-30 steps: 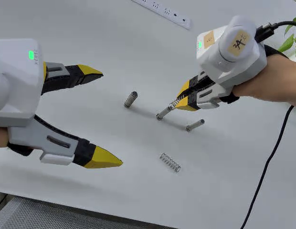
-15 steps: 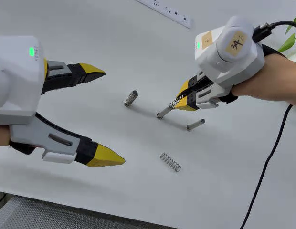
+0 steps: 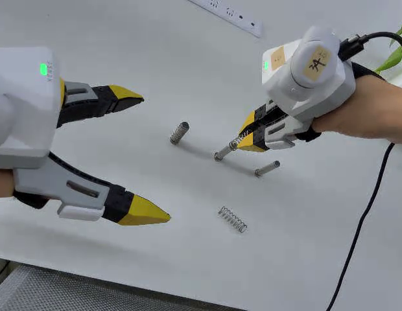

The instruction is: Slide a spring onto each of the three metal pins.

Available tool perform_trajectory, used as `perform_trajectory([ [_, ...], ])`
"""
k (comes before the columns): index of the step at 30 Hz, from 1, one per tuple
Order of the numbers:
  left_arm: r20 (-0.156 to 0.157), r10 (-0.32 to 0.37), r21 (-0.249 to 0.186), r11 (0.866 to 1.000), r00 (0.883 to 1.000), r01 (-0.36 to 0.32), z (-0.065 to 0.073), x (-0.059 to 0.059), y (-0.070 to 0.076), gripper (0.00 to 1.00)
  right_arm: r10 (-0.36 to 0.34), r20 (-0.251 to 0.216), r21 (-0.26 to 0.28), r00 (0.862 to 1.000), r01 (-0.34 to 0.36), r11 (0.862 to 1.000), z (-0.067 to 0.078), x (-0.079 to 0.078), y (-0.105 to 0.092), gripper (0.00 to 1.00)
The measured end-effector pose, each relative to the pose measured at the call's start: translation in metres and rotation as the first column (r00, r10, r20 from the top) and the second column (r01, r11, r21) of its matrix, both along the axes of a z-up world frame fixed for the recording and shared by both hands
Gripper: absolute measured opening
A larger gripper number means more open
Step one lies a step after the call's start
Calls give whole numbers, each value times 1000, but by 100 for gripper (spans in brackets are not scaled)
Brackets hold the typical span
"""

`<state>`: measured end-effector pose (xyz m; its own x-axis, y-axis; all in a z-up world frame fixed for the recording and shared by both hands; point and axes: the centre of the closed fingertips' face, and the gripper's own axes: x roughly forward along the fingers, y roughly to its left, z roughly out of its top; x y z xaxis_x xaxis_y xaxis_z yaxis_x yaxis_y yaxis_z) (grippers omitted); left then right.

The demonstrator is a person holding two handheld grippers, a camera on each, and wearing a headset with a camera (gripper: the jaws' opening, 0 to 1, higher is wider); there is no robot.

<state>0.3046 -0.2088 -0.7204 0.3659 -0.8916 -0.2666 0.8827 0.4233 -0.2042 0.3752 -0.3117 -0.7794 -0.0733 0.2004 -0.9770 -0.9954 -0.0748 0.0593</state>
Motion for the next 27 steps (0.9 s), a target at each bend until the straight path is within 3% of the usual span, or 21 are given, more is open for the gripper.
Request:
perform_trajectory([
  [27, -9, 3, -6, 1000, 1000, -3, -3, -1, 2, 97, 13, -11, -13, 1000, -13, 1000, -26, 6, 0, 7],
])
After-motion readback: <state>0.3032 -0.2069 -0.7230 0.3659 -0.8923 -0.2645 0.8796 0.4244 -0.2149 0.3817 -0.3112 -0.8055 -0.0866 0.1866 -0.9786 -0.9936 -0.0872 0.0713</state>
